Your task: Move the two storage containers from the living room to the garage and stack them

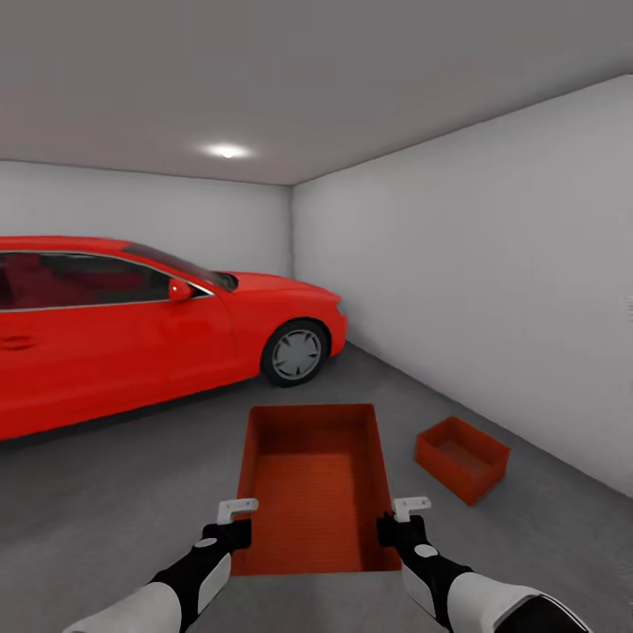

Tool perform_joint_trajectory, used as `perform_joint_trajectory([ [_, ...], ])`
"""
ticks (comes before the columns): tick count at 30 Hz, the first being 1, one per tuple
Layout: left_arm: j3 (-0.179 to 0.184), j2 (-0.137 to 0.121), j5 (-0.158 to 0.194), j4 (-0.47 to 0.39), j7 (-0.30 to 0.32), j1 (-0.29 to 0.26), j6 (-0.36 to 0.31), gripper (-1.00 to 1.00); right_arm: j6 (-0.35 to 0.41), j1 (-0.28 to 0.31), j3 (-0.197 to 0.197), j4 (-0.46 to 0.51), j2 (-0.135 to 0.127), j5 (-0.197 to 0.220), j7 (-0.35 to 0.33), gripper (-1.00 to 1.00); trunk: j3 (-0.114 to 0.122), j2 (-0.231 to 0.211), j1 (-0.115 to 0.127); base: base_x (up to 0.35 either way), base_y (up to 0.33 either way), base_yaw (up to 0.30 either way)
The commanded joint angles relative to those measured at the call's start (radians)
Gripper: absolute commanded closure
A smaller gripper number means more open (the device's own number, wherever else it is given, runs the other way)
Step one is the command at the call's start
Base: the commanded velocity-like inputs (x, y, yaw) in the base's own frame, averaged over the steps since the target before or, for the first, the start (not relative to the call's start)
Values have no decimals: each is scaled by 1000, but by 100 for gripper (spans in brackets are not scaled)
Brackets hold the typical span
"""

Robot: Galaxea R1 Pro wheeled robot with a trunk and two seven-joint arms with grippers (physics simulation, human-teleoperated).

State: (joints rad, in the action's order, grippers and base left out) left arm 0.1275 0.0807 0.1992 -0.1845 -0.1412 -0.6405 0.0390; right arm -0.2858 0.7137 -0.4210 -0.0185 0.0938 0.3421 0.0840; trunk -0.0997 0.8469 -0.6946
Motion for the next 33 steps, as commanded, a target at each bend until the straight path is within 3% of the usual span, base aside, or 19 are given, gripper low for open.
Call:
perform_joint_trajectory([
  [1, -17, -12, -7, -3, -20, -1, 16, 100, 1, 1, 84, -1, 1, -10, -12, 100, -2, 1, -1, 322, 158, -274],
  [33, -17, -12, -7, -4, -20, -1, 16, 100, 0, 1, 84, -1, 1, -11, -10, 100, -2, 1, -1, 322, 158, -9],
])
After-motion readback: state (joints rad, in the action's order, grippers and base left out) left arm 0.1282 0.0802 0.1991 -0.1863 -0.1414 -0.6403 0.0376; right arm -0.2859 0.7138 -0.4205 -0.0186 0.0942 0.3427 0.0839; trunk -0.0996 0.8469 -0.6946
